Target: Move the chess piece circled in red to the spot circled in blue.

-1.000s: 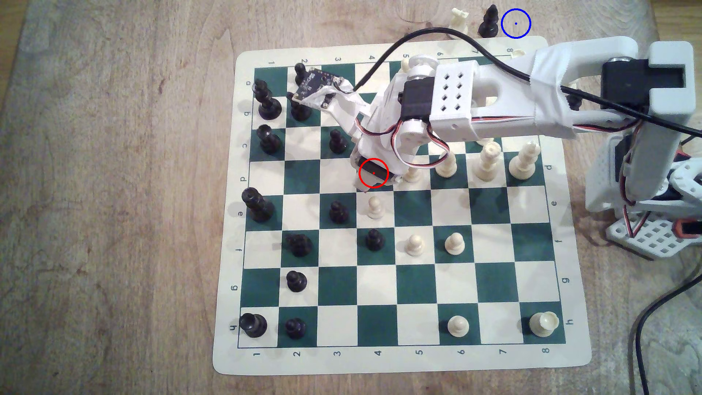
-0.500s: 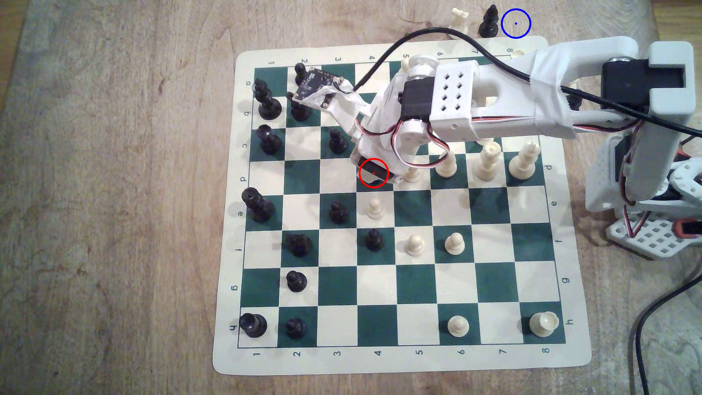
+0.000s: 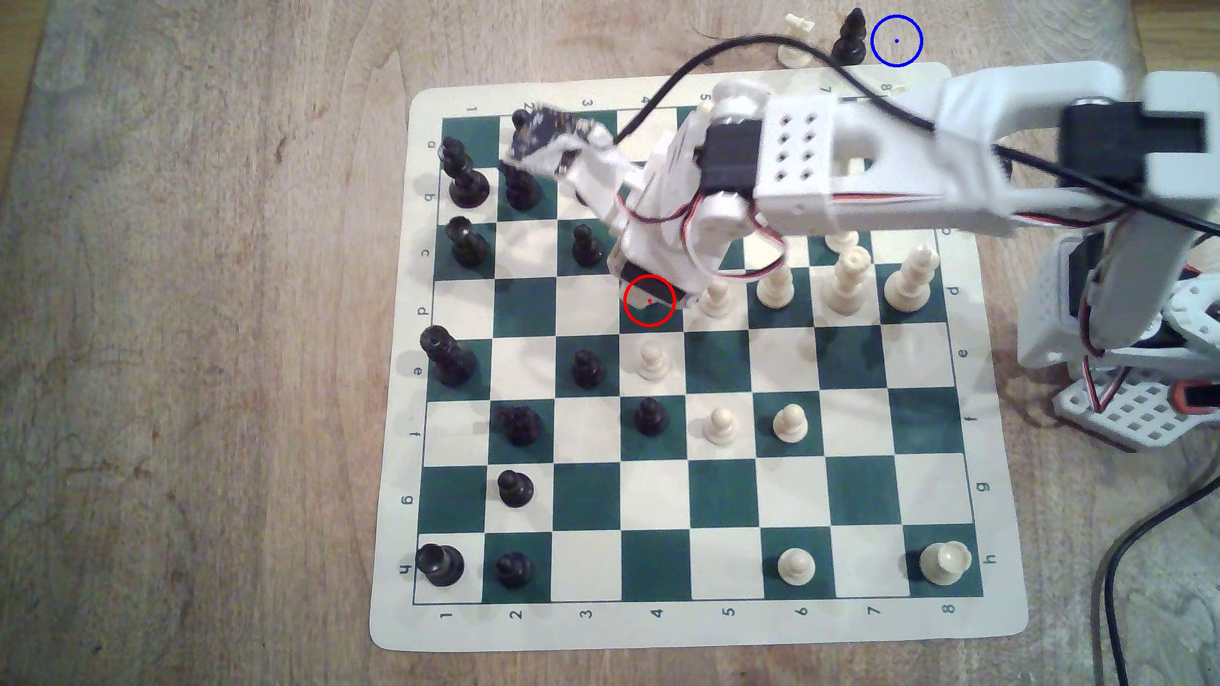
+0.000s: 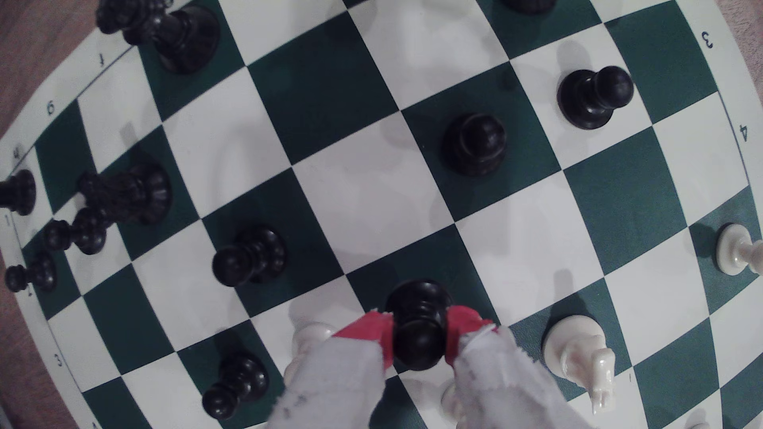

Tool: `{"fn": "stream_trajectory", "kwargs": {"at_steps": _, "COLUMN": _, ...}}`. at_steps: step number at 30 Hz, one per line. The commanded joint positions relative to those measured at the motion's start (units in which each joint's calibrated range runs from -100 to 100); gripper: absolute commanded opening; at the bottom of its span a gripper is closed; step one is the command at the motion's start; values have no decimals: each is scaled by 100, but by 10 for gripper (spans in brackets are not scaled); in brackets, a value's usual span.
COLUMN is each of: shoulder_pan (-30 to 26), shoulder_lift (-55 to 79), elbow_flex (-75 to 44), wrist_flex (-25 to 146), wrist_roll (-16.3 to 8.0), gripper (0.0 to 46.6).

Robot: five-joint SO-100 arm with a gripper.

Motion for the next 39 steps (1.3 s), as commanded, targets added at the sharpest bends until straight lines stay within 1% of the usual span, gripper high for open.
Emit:
{"fn": "stream_trajectory", "kwargs": {"at_steps": 1, "shoulder_pan": 46, "shoulder_lift": -1437, "elbow_flex": -236, "wrist_flex": 86, "wrist_roll": 15, "gripper": 4}}
{"fn": "stream_trajectory", "kwargs": {"at_steps": 3, "shoulder_pan": 124, "shoulder_lift": -1734, "elbow_flex": -190, "wrist_flex": 177, "wrist_roll": 24, "gripper": 4}}
{"fn": "stream_trajectory", "kwargs": {"at_steps": 6, "shoulder_pan": 468, "shoulder_lift": -2295, "elbow_flex": 172, "wrist_flex": 283, "wrist_roll": 142, "gripper": 4}}
{"fn": "stream_trajectory", "kwargs": {"at_steps": 8, "shoulder_pan": 726, "shoulder_lift": -2600, "elbow_flex": 535, "wrist_flex": 275, "wrist_roll": 234, "gripper": 4}}
{"fn": "stream_trajectory", "kwargs": {"at_steps": 9, "shoulder_pan": 992, "shoulder_lift": -2923, "elbow_flex": 943, "wrist_flex": 226, "wrist_roll": 313, "gripper": 4}}
{"fn": "stream_trajectory", "kwargs": {"at_steps": 13, "shoulder_pan": 1438, "shoulder_lift": -3475, "elbow_flex": 1759, "wrist_flex": 95, "wrist_roll": 391, "gripper": 4}}
{"fn": "stream_trajectory", "kwargs": {"at_steps": 17, "shoulder_pan": 1704, "shoulder_lift": -3789, "elbow_flex": 2085, "wrist_flex": 119, "wrist_roll": 405, "gripper": 4}}
{"fn": "stream_trajectory", "kwargs": {"at_steps": 20, "shoulder_pan": 1986, "shoulder_lift": -4001, "elbow_flex": 2321, "wrist_flex": 177, "wrist_roll": 469, "gripper": 4}}
{"fn": "stream_trajectory", "kwargs": {"at_steps": 21, "shoulder_pan": 2072, "shoulder_lift": -4035, "elbow_flex": 2366, "wrist_flex": 177, "wrist_roll": 493, "gripper": 4}}
{"fn": "stream_trajectory", "kwargs": {"at_steps": 22, "shoulder_pan": 2283, "shoulder_lift": -4103, "elbow_flex": 2484, "wrist_flex": 177, "wrist_roll": 537, "gripper": 4}}
{"fn": "stream_trajectory", "kwargs": {"at_steps": 25, "shoulder_pan": 2525, "shoulder_lift": -4324, "elbow_flex": 2865, "wrist_flex": 136, "wrist_roll": 625, "gripper": 4}}
{"fn": "stream_trajectory", "kwargs": {"at_steps": 26, "shoulder_pan": 2674, "shoulder_lift": -4527, "elbow_flex": 3119, "wrist_flex": 136, "wrist_roll": 694, "gripper": 4}}
{"fn": "stream_trajectory", "kwargs": {"at_steps": 30, "shoulder_pan": 3026, "shoulder_lift": -4689, "elbow_flex": 3282, "wrist_flex": 258, "wrist_roll": 801, "gripper": 4}}
{"fn": "stream_trajectory", "kwargs": {"at_steps": 31, "shoulder_pan": 3245, "shoulder_lift": -4697, "elbow_flex": 3318, "wrist_flex": 267, "wrist_roll": 864, "gripper": 4}}
{"fn": "stream_trajectory", "kwargs": {"at_steps": 39, "shoulder_pan": 3925, "shoulder_lift": -4595, "elbow_flex": 3327, "wrist_flex": 152, "wrist_roll": 991, "gripper": 4}}
